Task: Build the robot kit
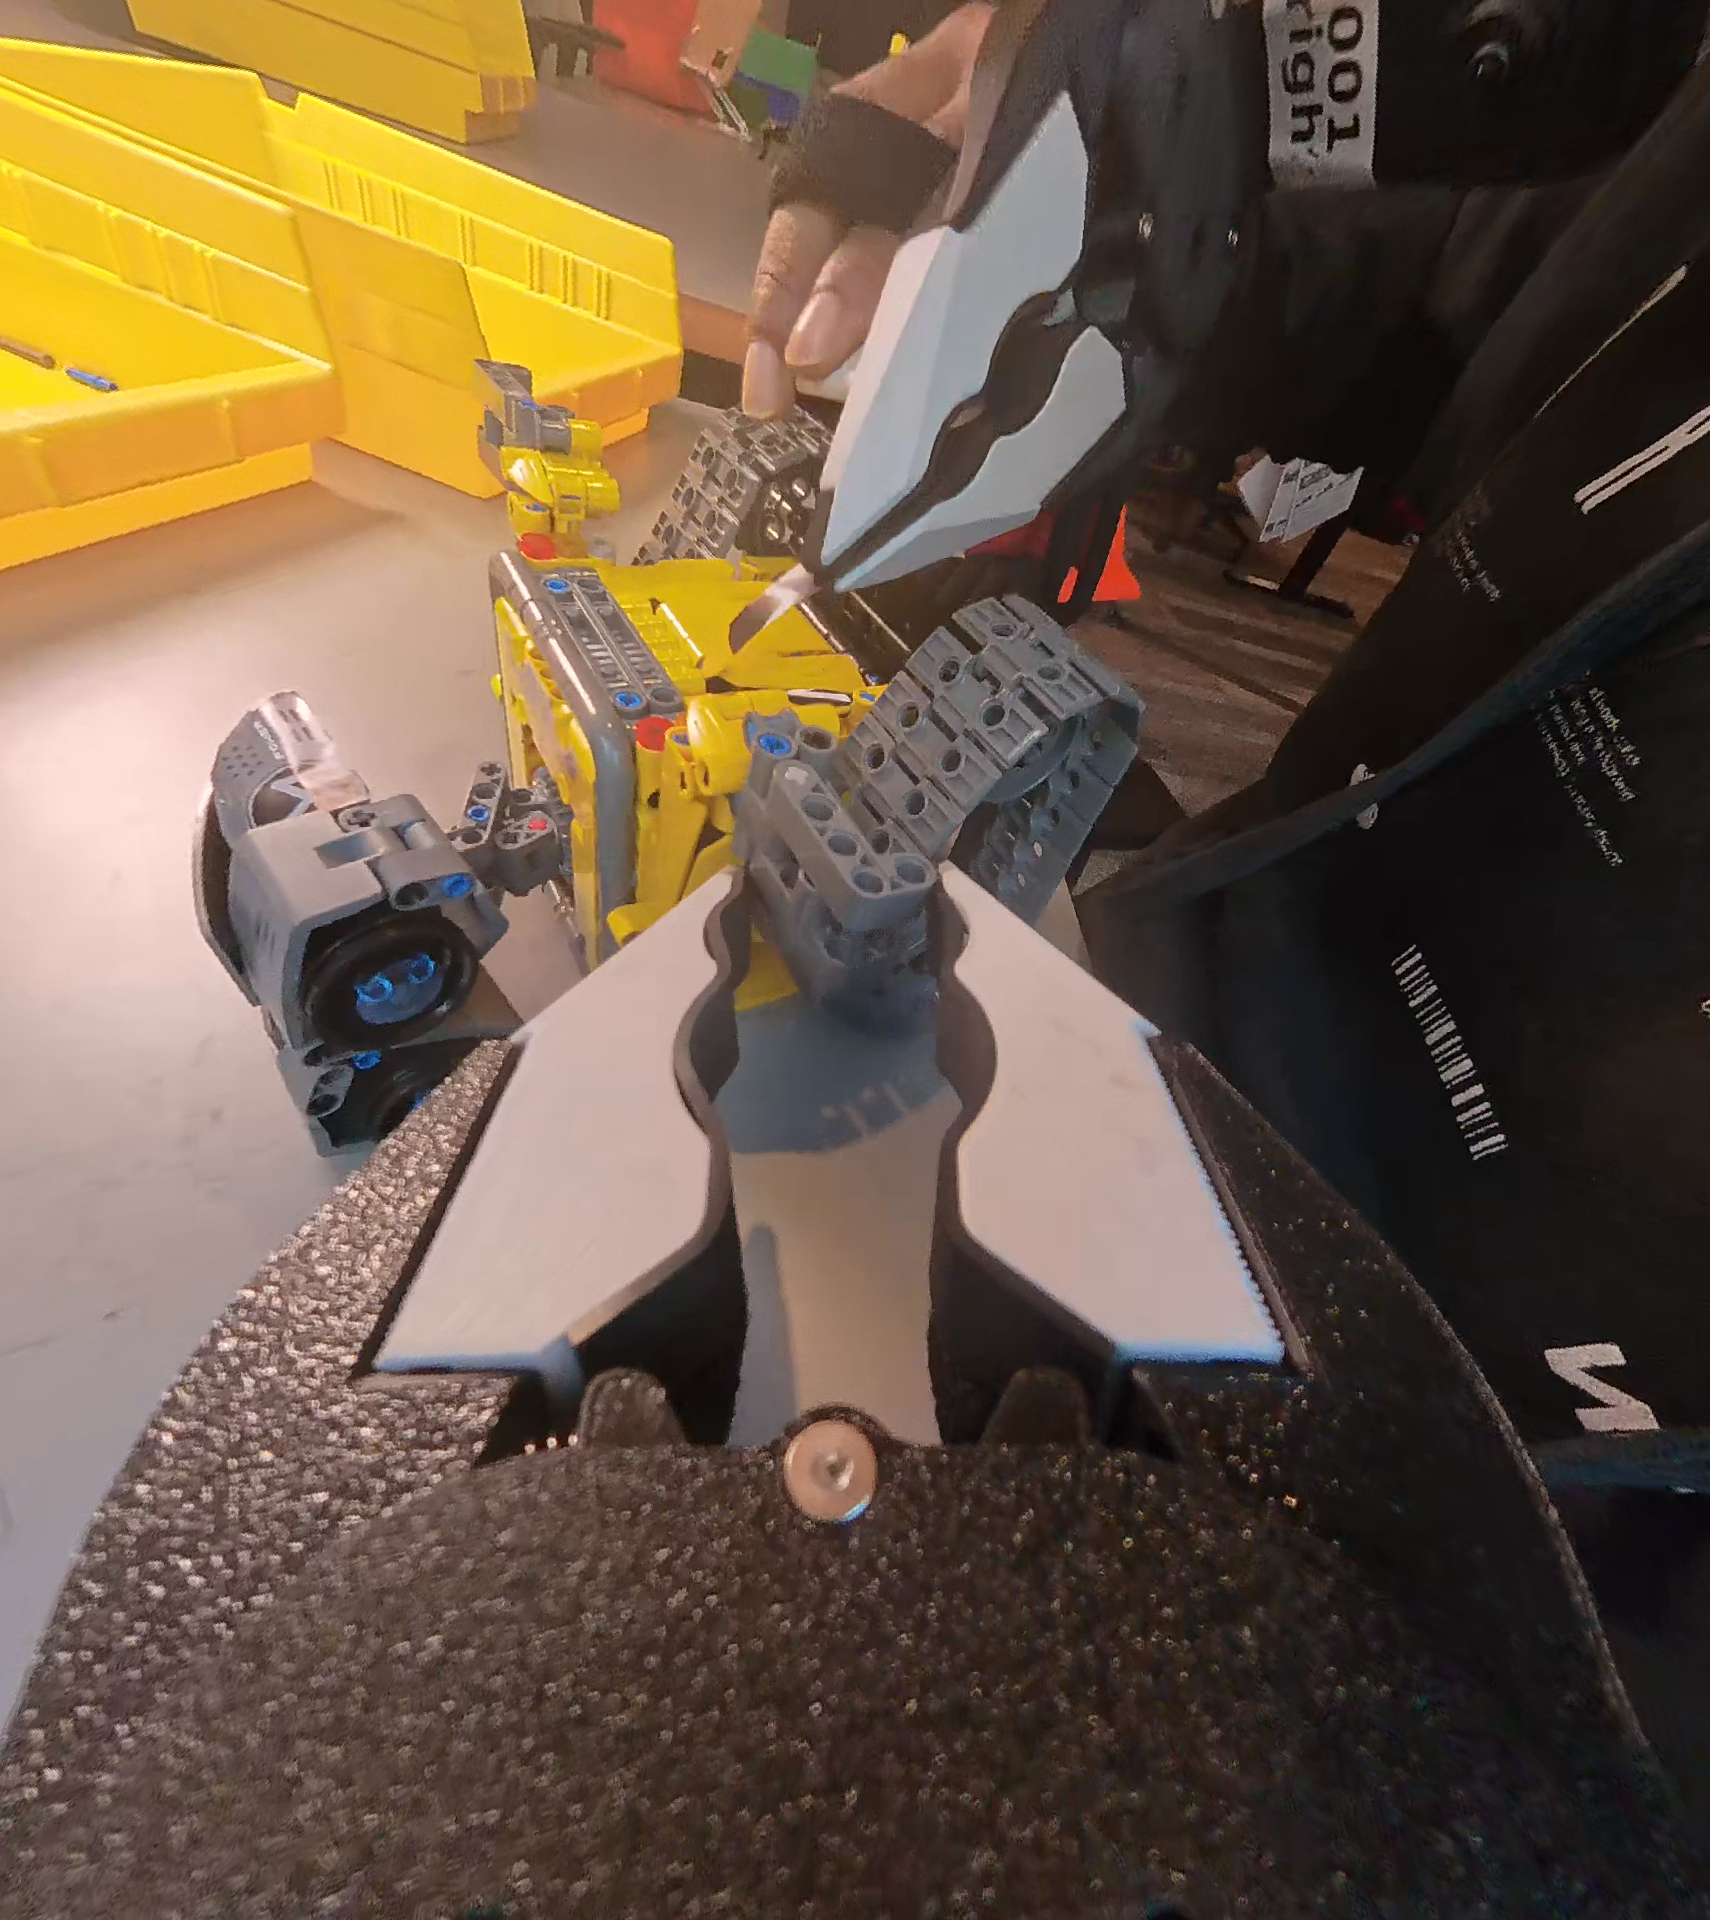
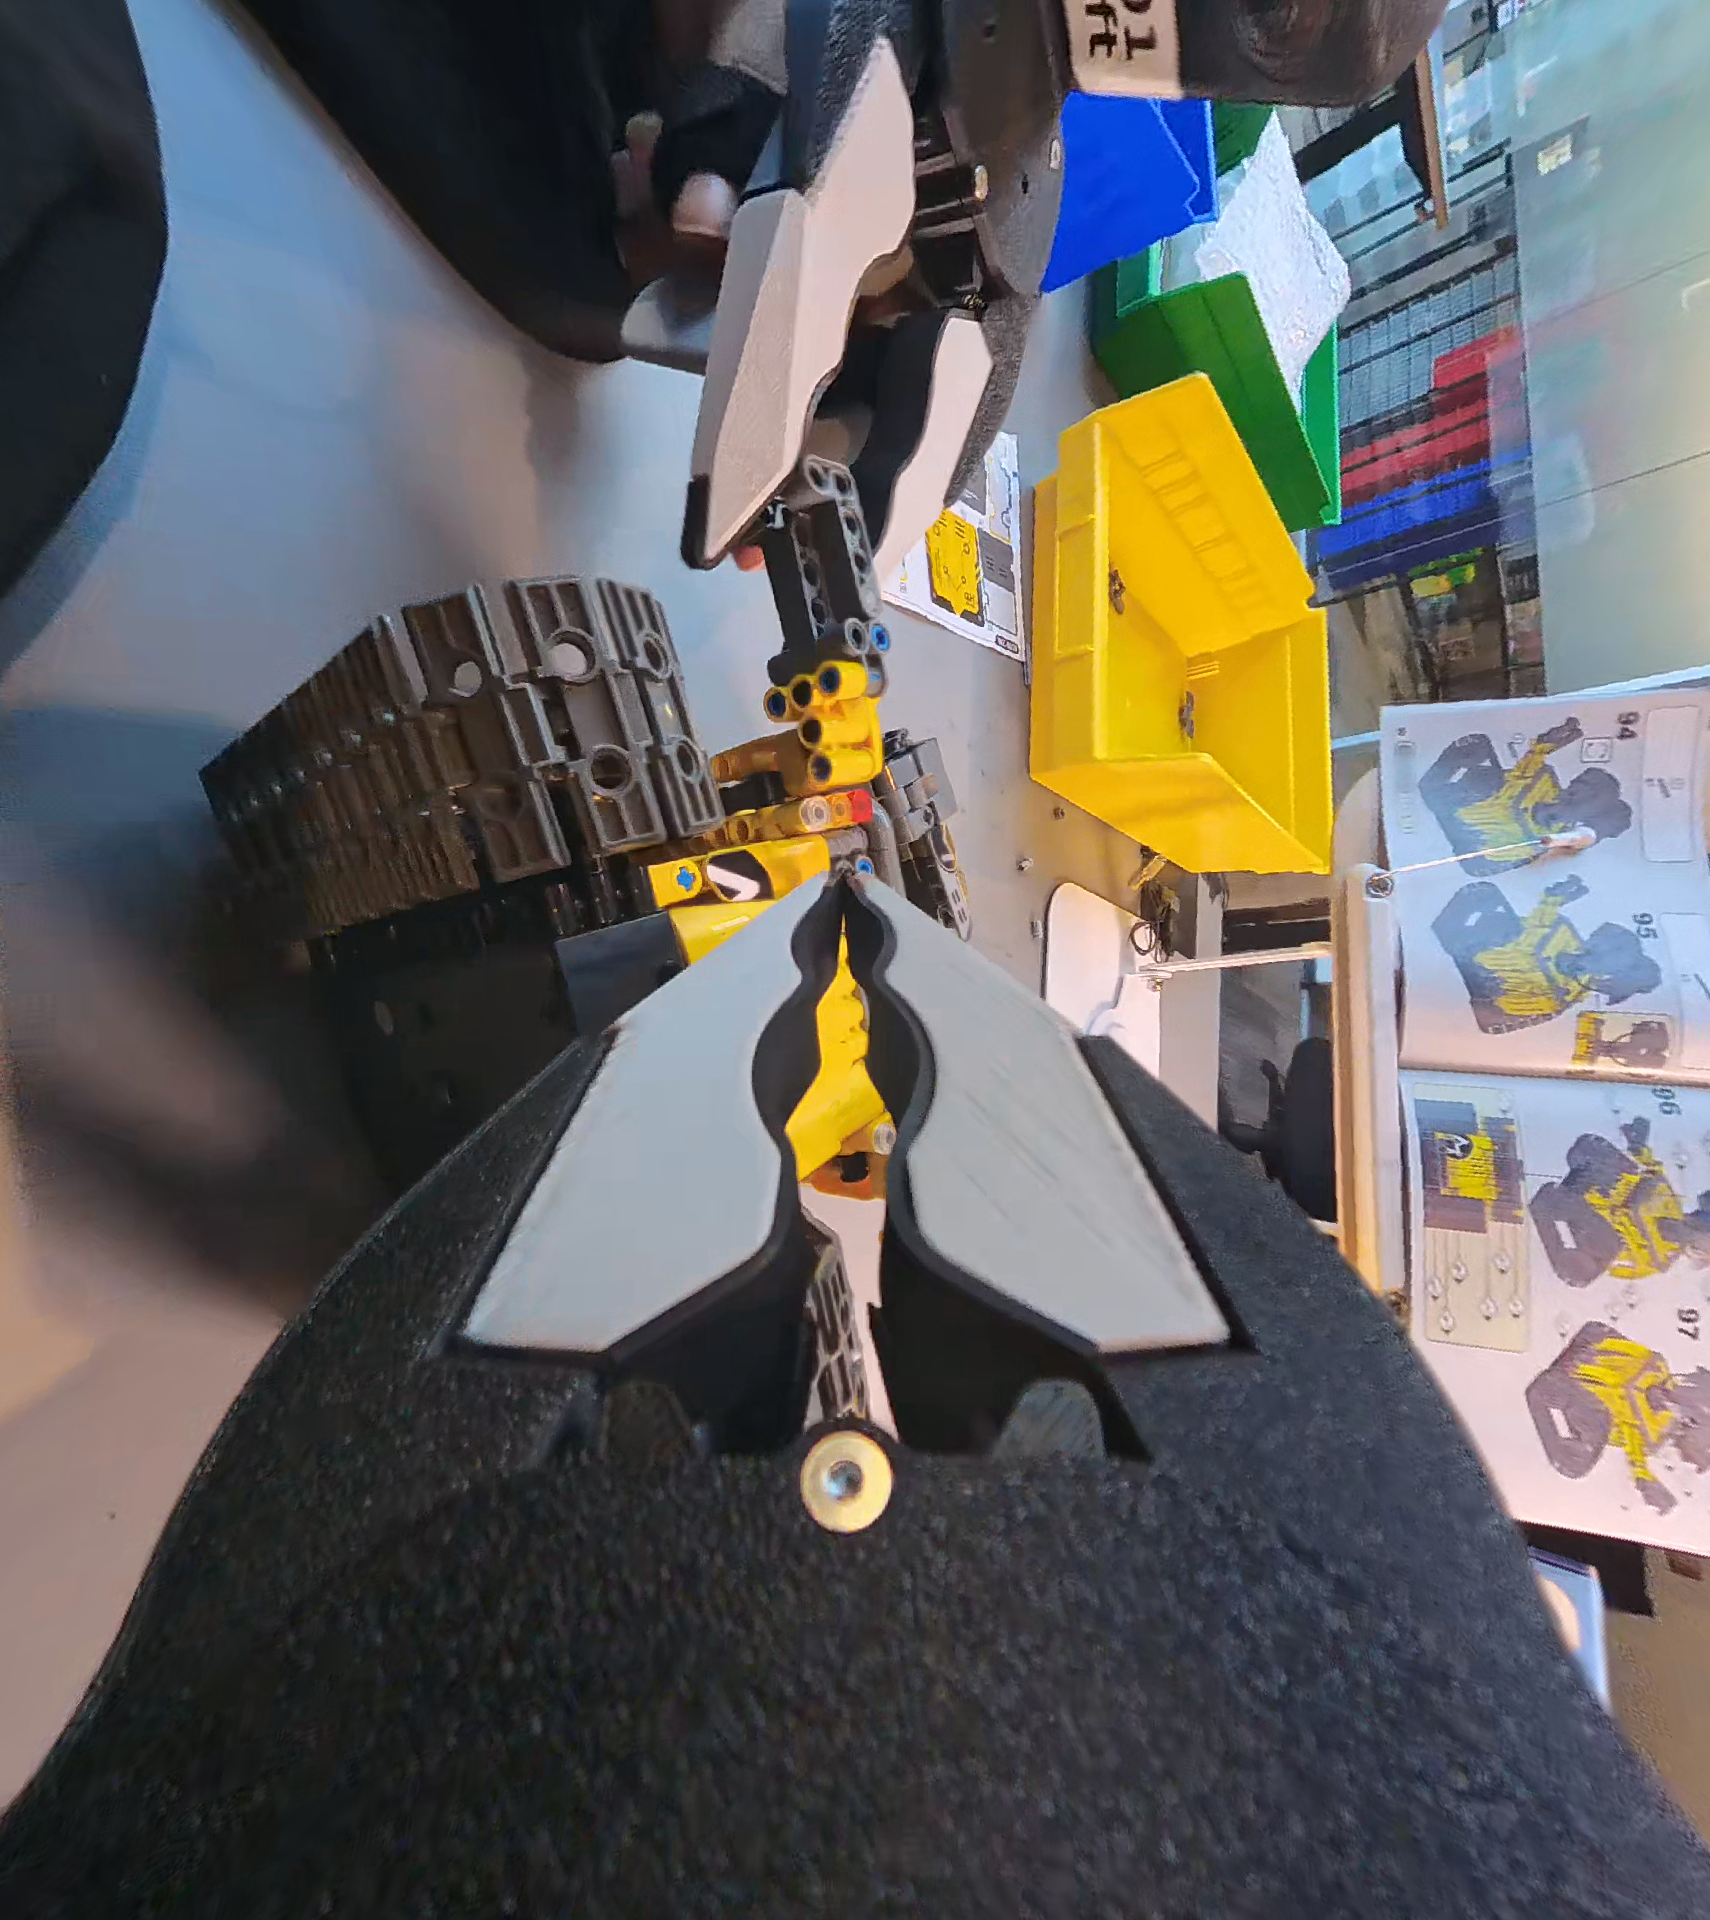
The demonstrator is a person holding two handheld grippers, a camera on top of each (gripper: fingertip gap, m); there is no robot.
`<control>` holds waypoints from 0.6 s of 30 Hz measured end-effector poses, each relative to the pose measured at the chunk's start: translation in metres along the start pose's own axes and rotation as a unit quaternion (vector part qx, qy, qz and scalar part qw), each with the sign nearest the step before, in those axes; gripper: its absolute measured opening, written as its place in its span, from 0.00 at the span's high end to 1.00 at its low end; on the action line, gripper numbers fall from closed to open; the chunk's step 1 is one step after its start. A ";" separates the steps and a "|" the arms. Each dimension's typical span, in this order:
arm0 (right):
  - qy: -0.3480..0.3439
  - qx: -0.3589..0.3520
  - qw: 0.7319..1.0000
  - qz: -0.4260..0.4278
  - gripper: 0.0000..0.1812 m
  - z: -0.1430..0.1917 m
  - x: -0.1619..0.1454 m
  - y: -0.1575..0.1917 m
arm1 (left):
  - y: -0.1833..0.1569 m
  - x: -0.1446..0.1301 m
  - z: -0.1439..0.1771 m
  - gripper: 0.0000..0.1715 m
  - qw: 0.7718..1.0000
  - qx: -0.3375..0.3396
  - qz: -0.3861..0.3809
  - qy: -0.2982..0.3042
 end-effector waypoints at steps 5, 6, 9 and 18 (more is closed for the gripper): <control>0.011 0.000 1.000 0.012 1.00 0.000 -0.001 0.003 | 0.002 0.001 0.002 0.82 1.000 0.011 0.002 -0.012; 0.012 0.003 1.000 0.012 1.00 0.001 -0.001 0.003 | 0.001 0.001 0.002 0.82 1.000 0.014 -0.002 -0.013; 0.009 0.016 1.000 0.004 1.00 0.002 -0.001 0.003 | 0.001 0.001 0.002 0.82 1.000 0.020 -0.006 -0.013; 0.010 0.090 0.996 -0.021 1.00 0.001 -0.003 0.003 | 0.001 0.001 0.003 0.83 1.000 0.025 0.005 -0.012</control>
Point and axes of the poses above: each gripper's, where its closed fingertips meet, z back along the fingers, x out of its top, y = z × x across the jaws, the point moved 5 cm from there along z, back along the fingers, and after that the axes turned 14 degrees about x, right-handed, at the moved point
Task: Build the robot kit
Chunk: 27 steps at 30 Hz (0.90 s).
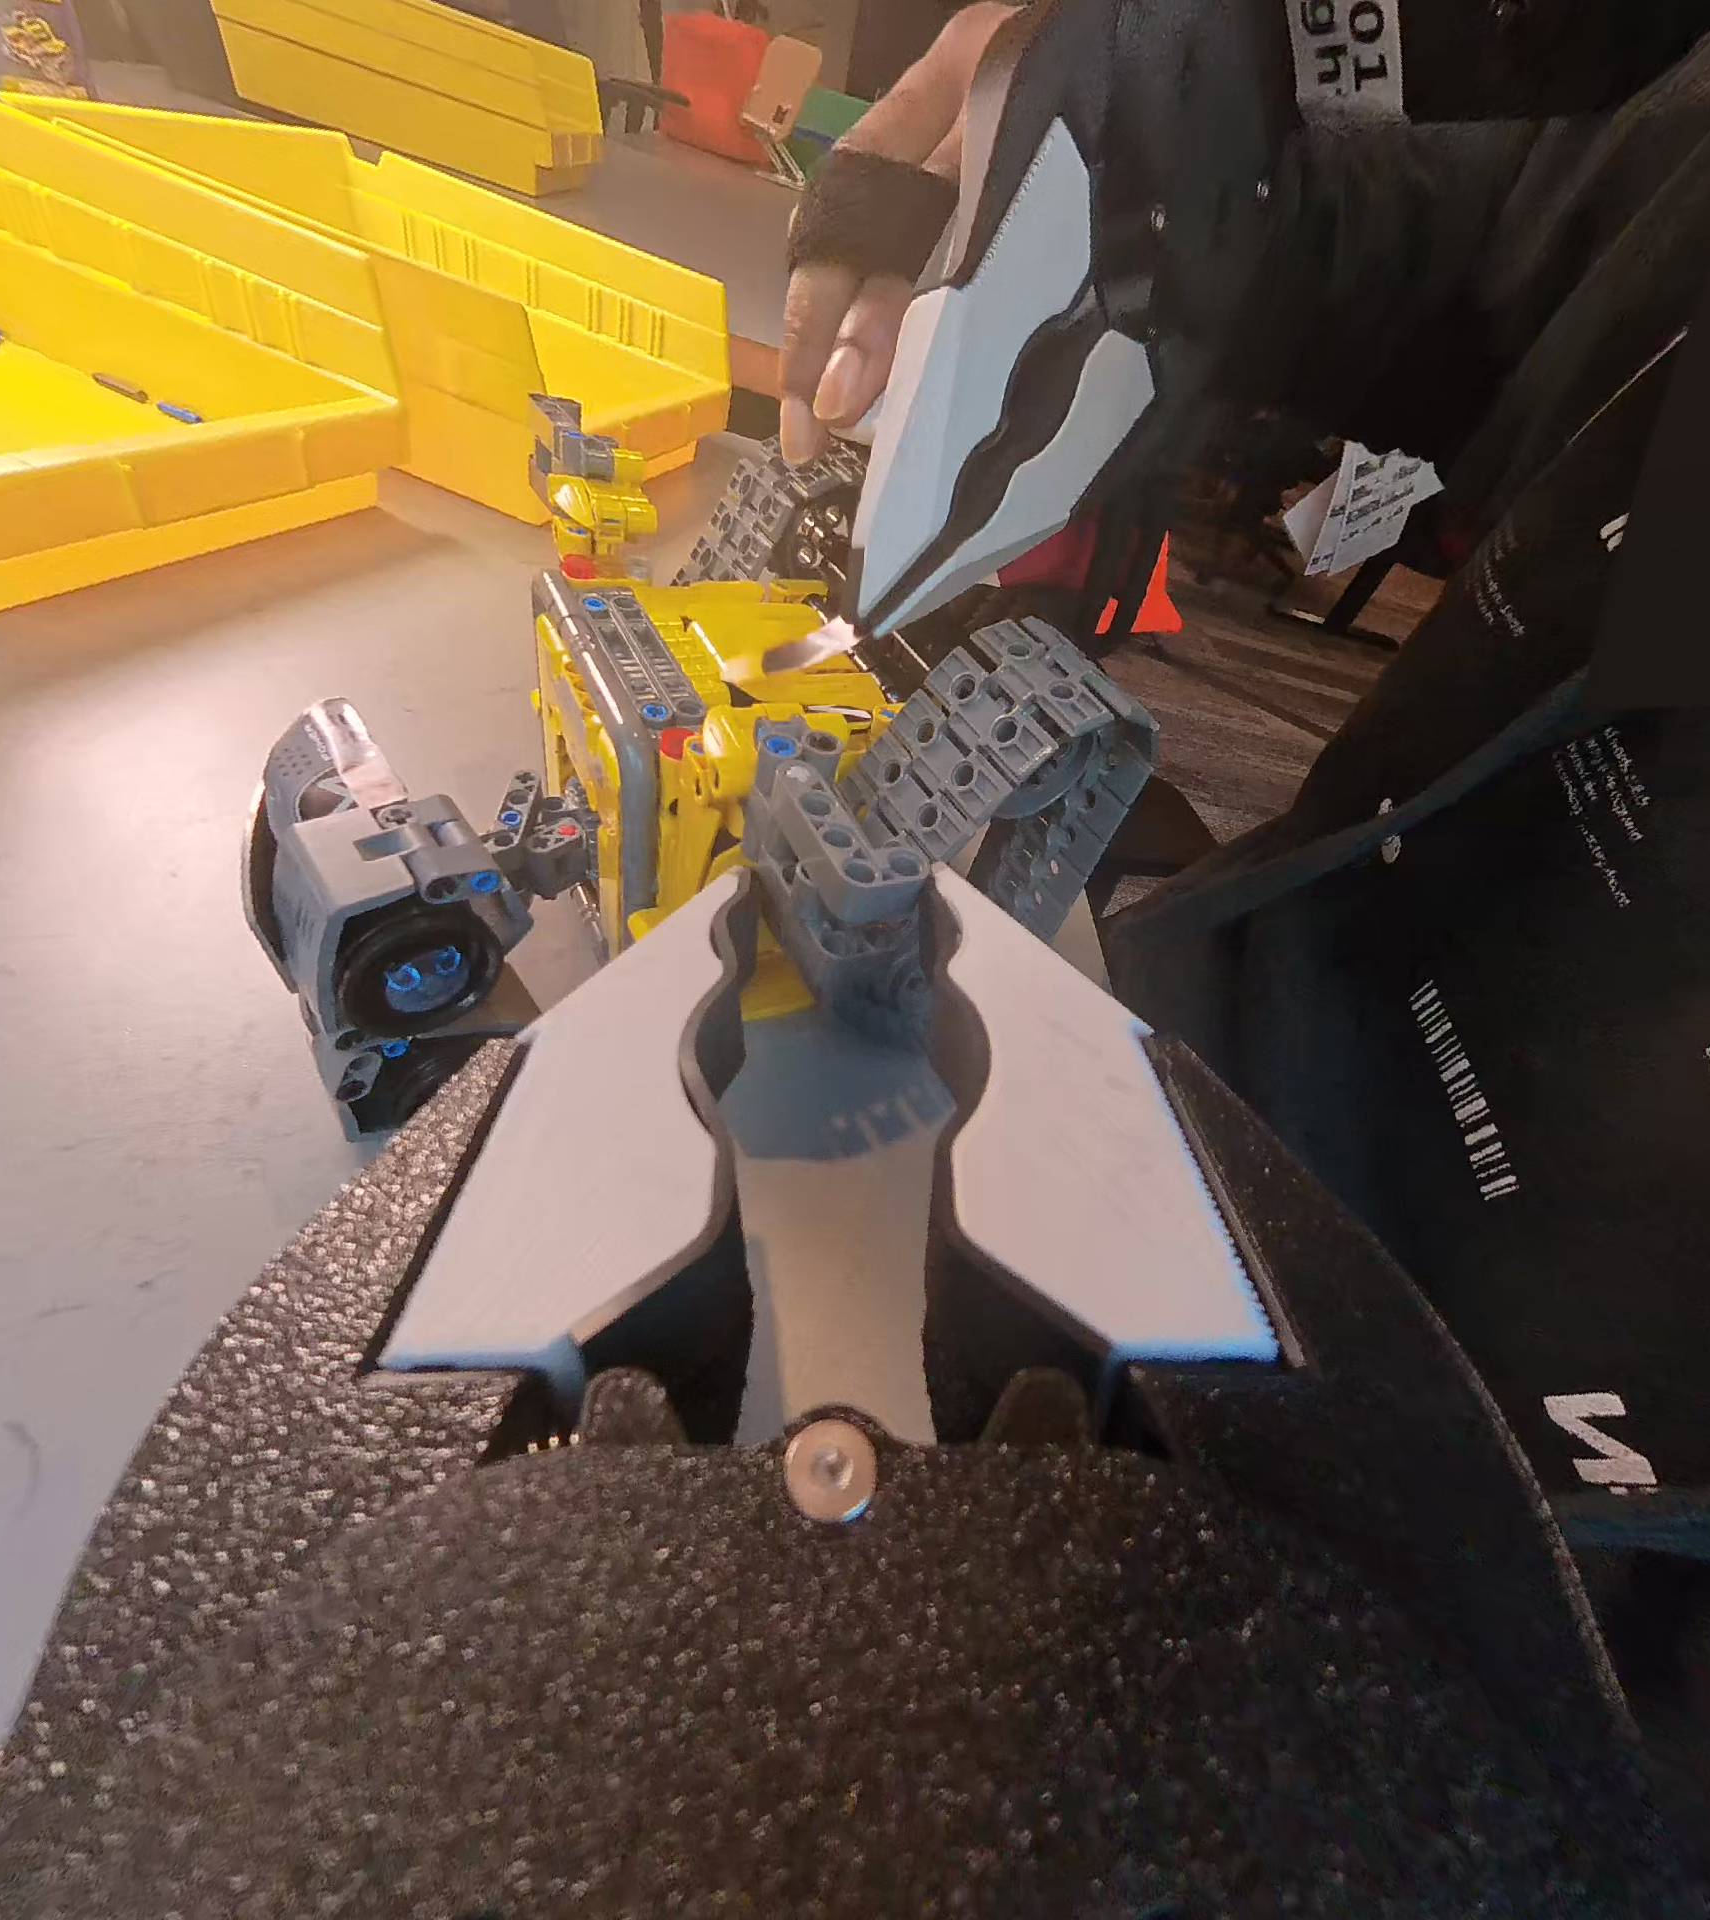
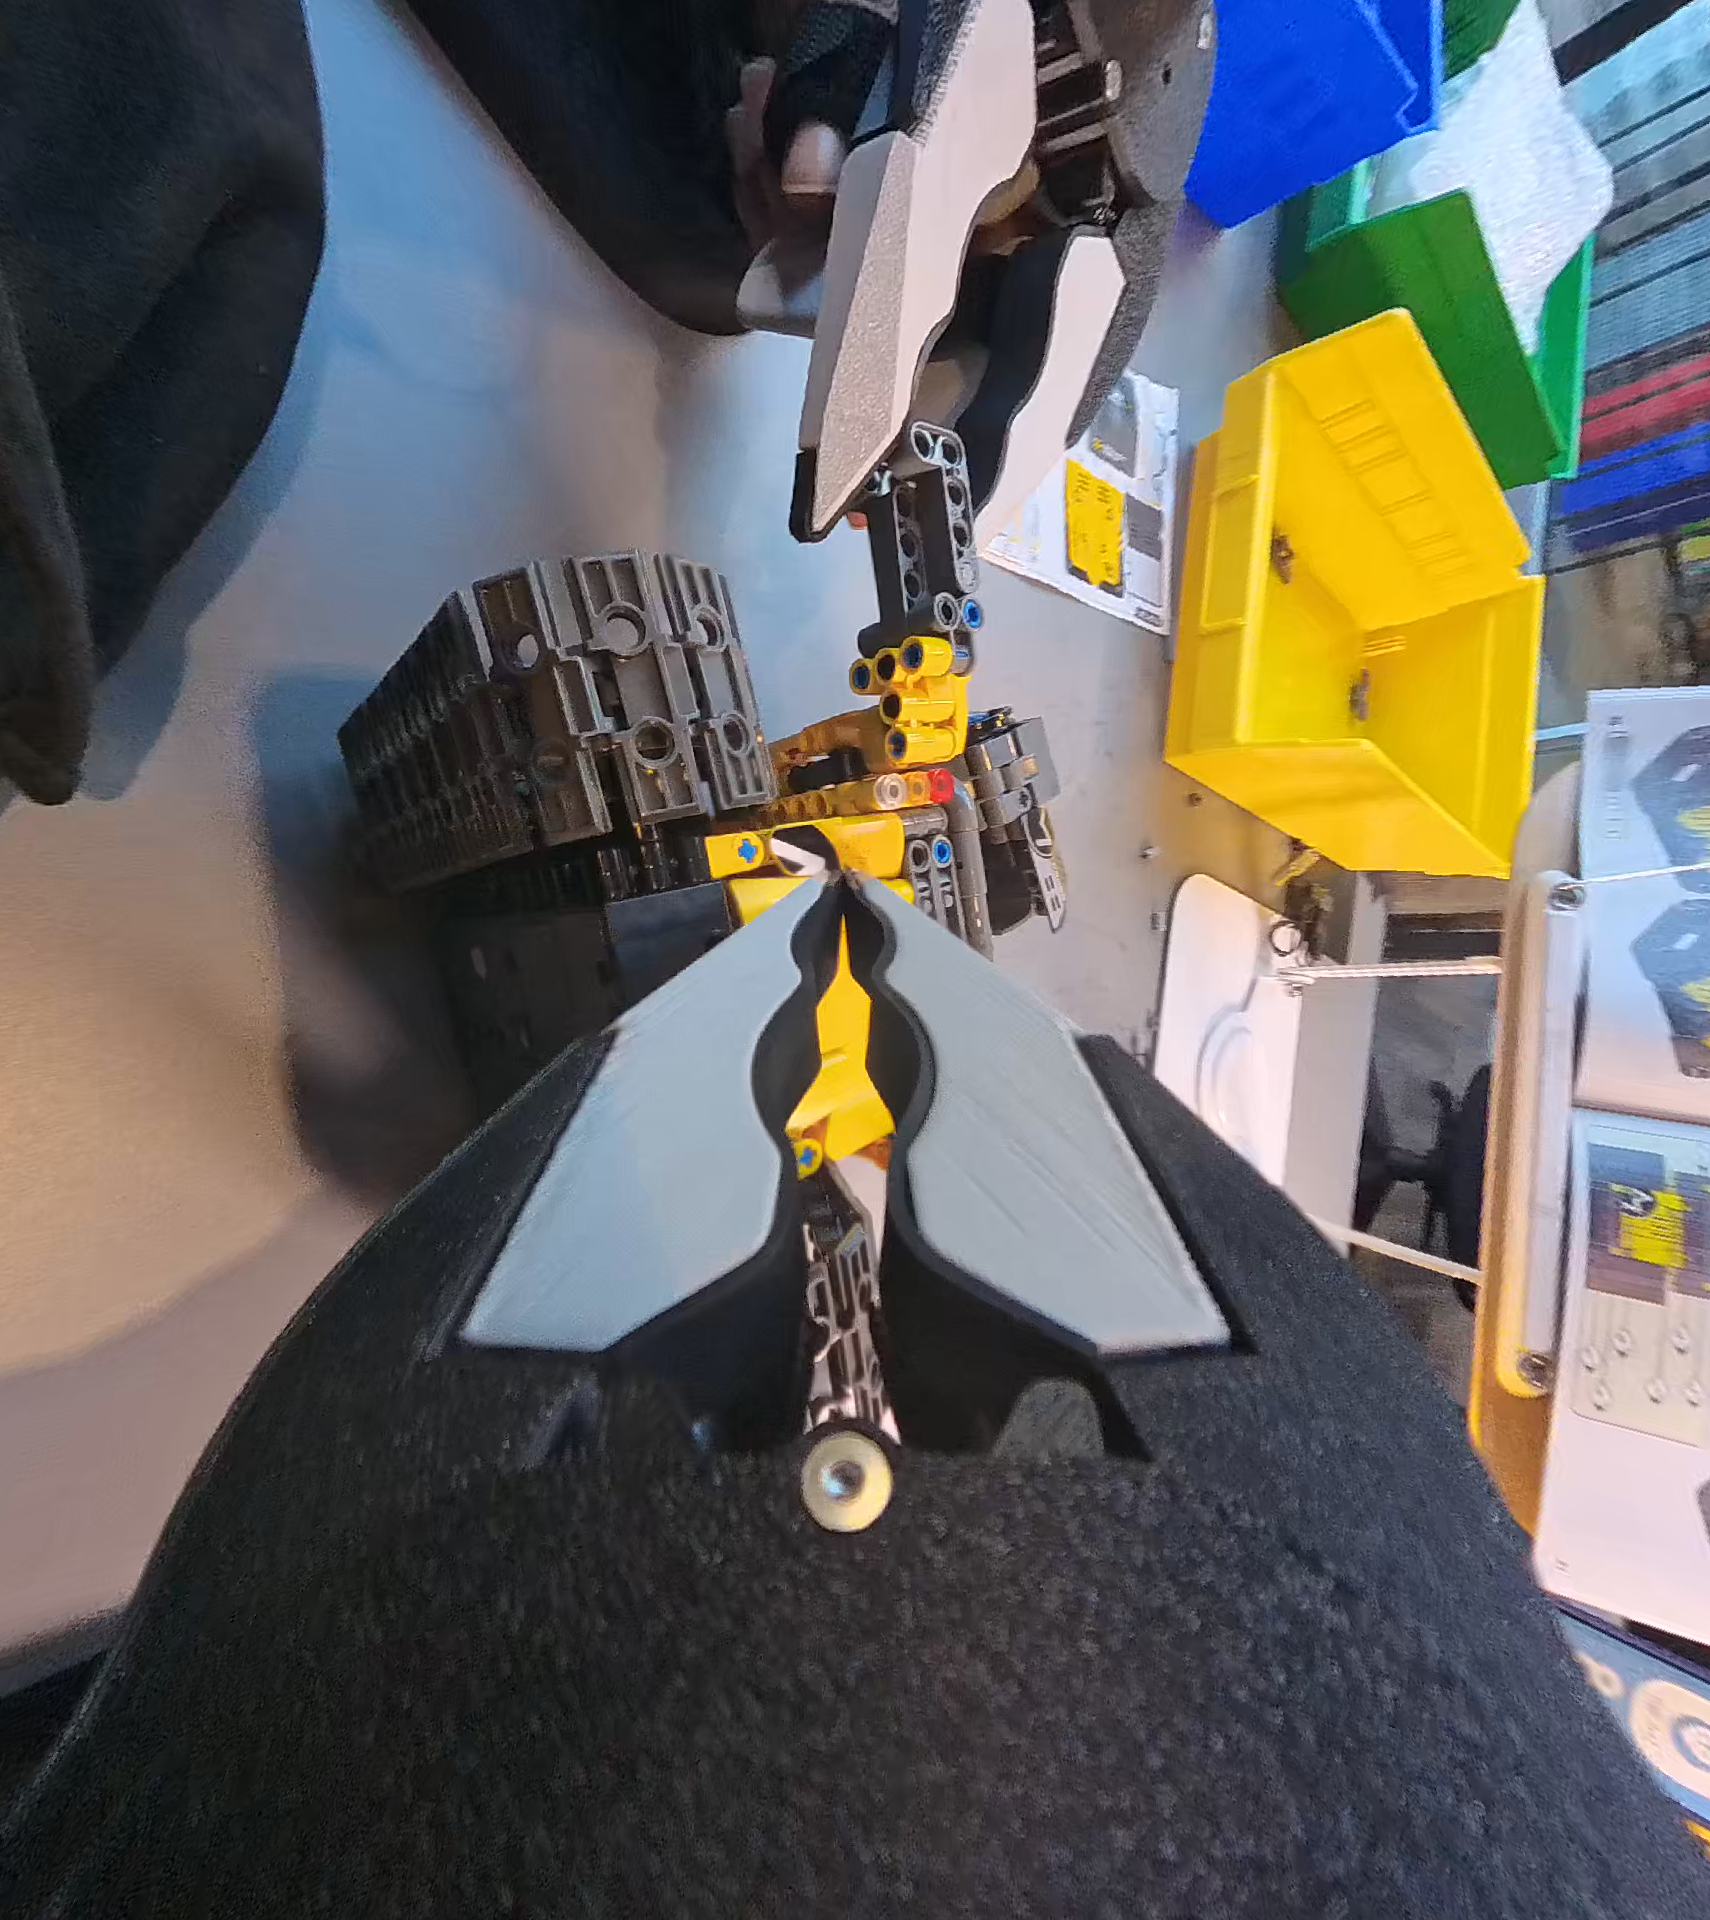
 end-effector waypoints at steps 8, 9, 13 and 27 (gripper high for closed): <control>-0.004 0.068 0.997 -0.030 1.00 -0.002 -0.001 -0.001 | 0.001 0.000 0.001 0.83 1.000 0.000 0.009 -0.001; -0.006 0.074 0.997 -0.032 1.00 -0.002 -0.002 -0.001 | 0.001 0.000 0.001 0.83 1.000 -0.001 0.010 -0.001; -0.008 0.091 0.995 -0.034 1.00 -0.003 -0.002 -0.001 | 0.002 0.000 0.001 0.83 1.000 -0.001 0.013 -0.001; -0.004 0.133 0.991 -0.032 1.00 -0.005 -0.003 0.000 | 0.002 0.000 0.001 0.83 1.000 -0.004 0.018 -0.001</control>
Point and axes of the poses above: each gripper's, where its closed fingertips meet, z back along the fingers, x out of its top, y = z × x across the jaws, the point moved 5 cm from there along z, back along the fingers, and after that the axes turned 14 degrees about x, right-handed, at the moved point
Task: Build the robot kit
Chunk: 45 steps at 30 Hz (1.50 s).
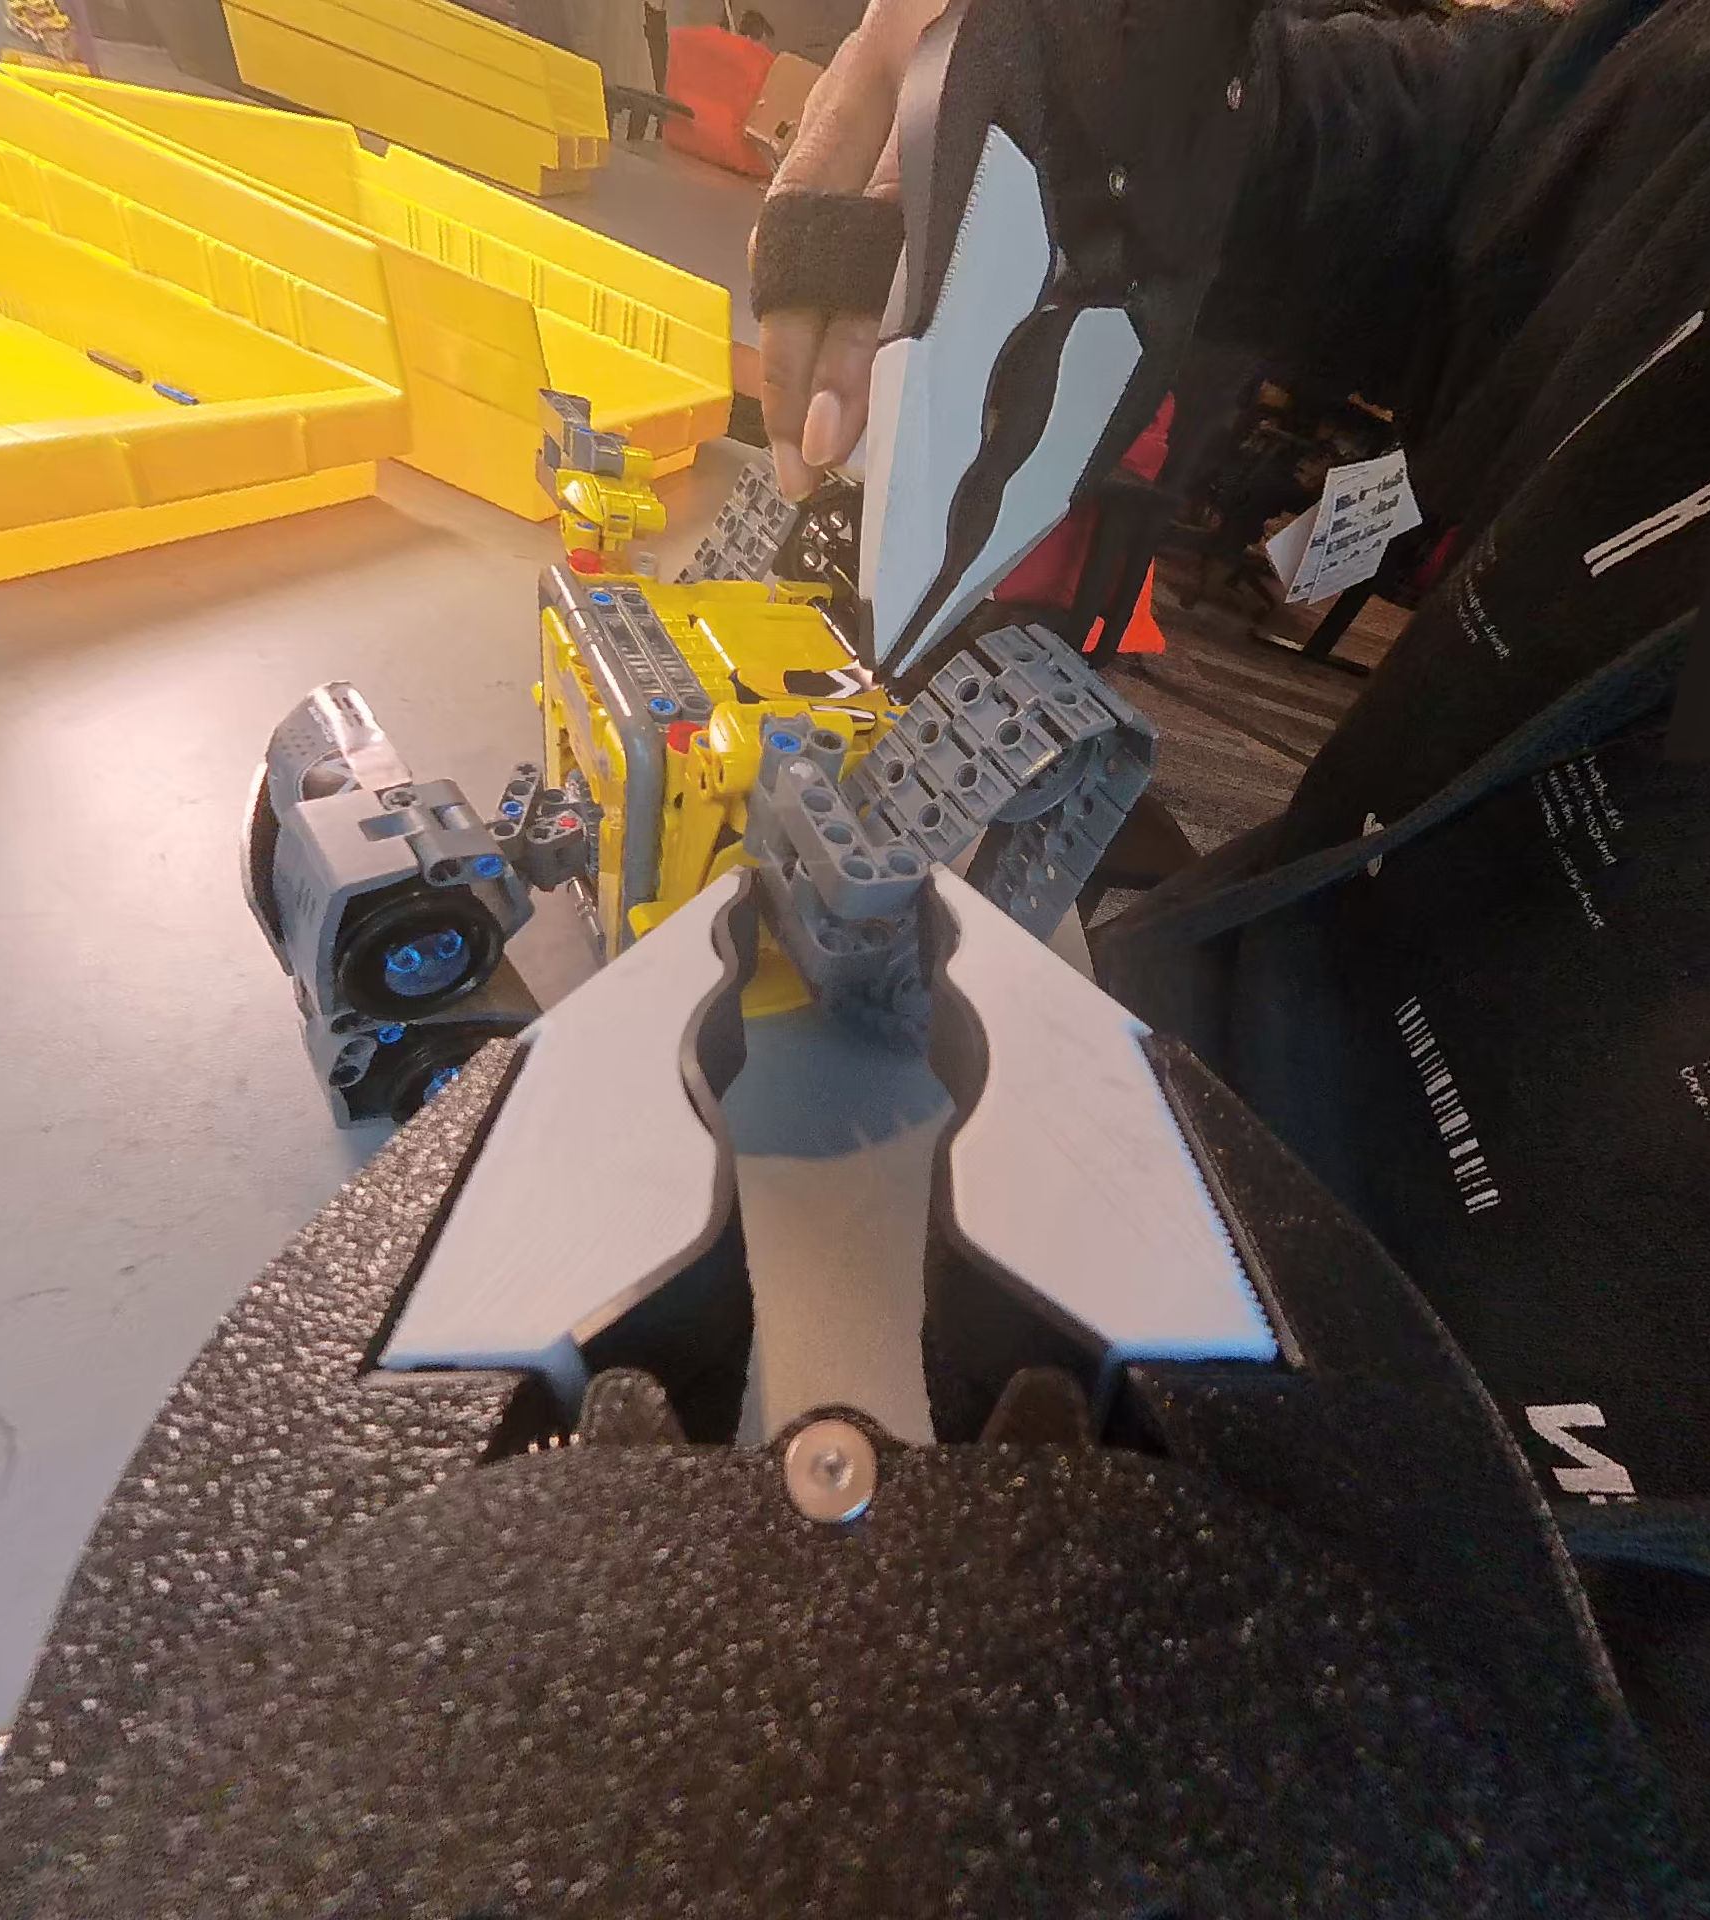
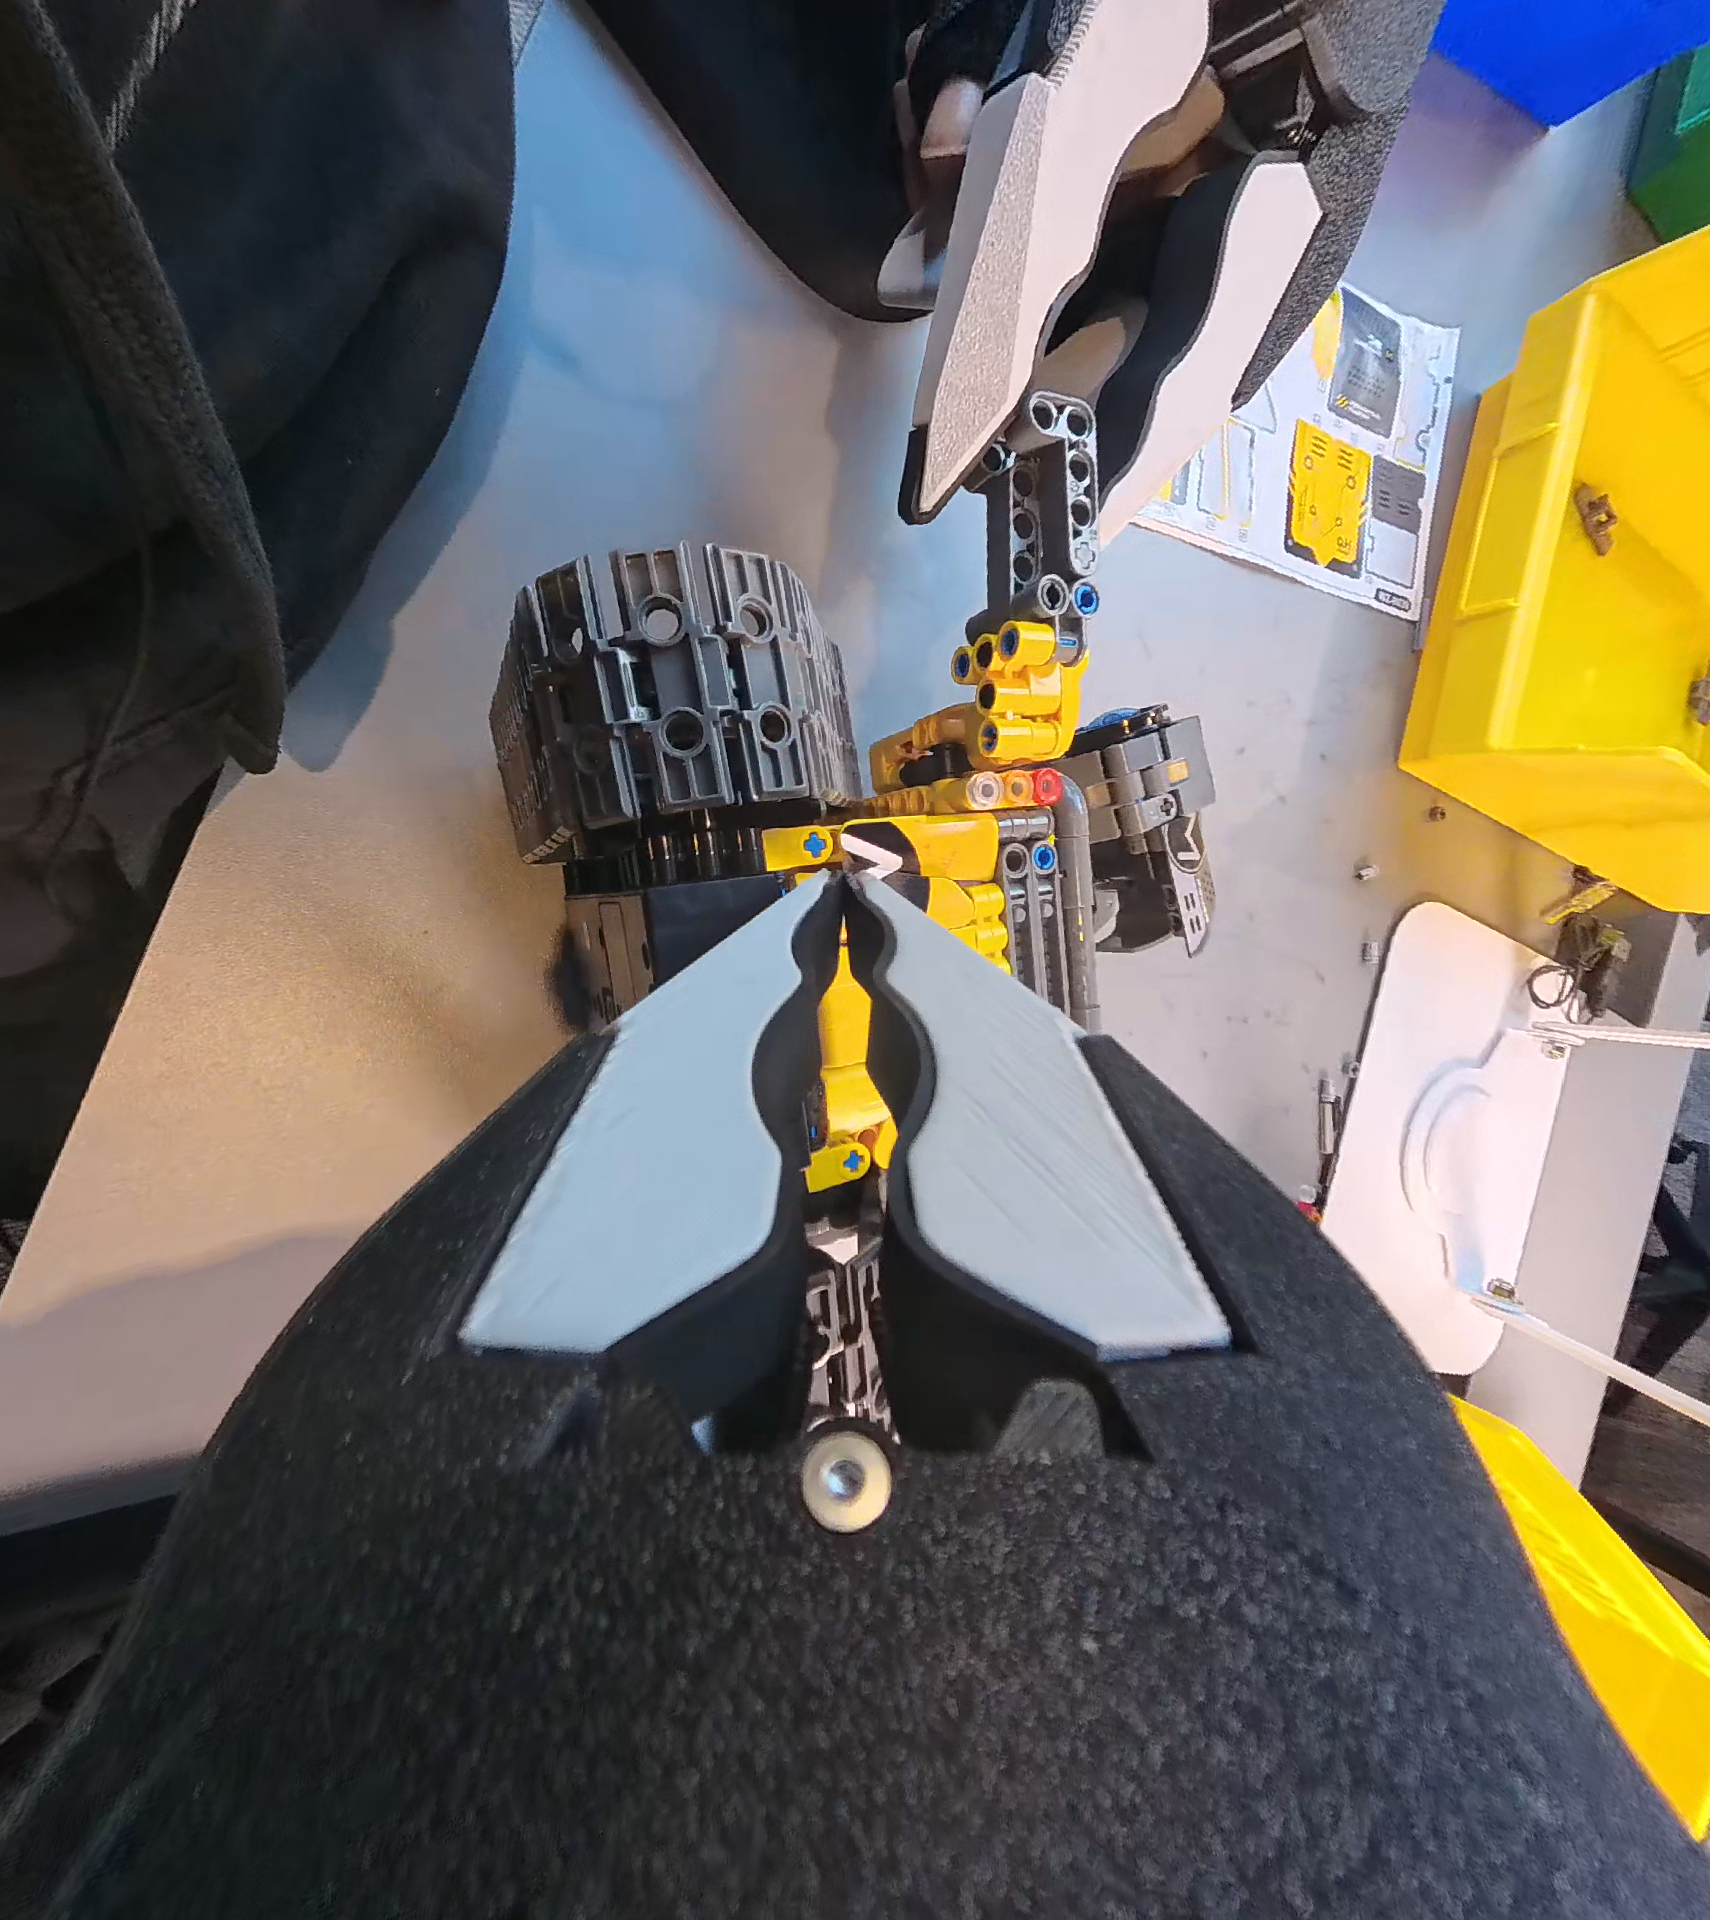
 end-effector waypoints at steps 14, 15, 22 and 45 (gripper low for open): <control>0.034 0.013 0.999 0.031 1.00 0.000 0.000 -0.001 | 0.002 0.000 0.000 0.83 1.000 -0.001 0.008 0.001; 0.040 0.013 0.999 0.035 1.00 0.001 0.000 -0.002 | 0.002 0.000 0.000 0.83 1.000 0.000 0.008 0.001; 0.052 0.019 0.997 0.051 1.00 0.002 0.002 -0.002 | 0.002 0.000 -0.001 0.83 1.000 -0.002 0.011 0.001; -0.135 0.004 0.981 -0.139 1.00 0.041 0.024 -0.043 | 0.007 0.000 -0.001 0.87 1.000 0.014 0.018 0.000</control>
Point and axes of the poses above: each gripper's, where its closed fingertips meet, z back along the fingers, x out of its top, y = z × x across the jaws, the point moved 5 cm from there along z, back along the fingers, and after that the axes turned 14 degrees about x, right-handed, at the moved point
